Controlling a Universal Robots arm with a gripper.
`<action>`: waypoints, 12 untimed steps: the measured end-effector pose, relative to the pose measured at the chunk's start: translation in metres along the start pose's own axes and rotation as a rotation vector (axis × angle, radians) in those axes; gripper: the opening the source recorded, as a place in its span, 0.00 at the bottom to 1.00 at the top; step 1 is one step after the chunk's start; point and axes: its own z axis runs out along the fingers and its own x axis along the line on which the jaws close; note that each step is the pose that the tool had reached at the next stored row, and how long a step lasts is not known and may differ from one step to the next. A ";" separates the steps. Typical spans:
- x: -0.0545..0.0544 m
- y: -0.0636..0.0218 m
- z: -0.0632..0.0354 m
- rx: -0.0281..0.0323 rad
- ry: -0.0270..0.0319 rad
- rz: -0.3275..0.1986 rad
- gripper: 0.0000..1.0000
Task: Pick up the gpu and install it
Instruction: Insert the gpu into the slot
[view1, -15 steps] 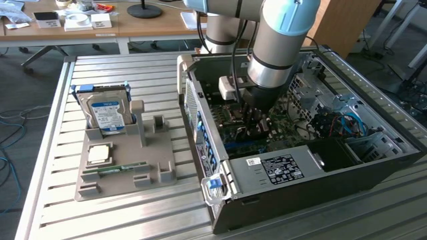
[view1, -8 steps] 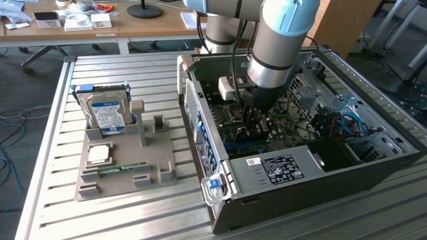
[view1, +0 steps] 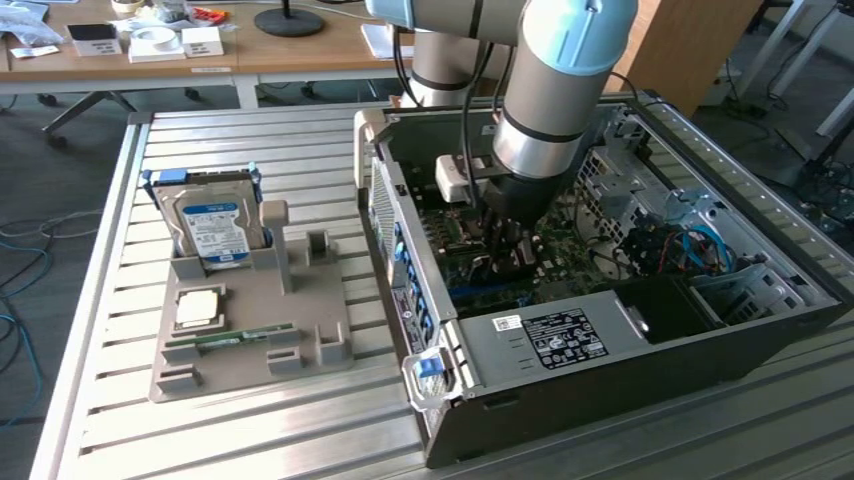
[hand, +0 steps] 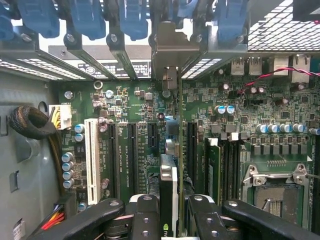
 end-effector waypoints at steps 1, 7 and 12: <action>0.000 0.0000 0.0000 0.0000 0.0002 0.000 0.27; 0.000 0.0000 0.0022 0.0000 0.0003 0.000 0.27; 0.000 0.0000 0.0032 0.0000 0.0004 0.000 0.27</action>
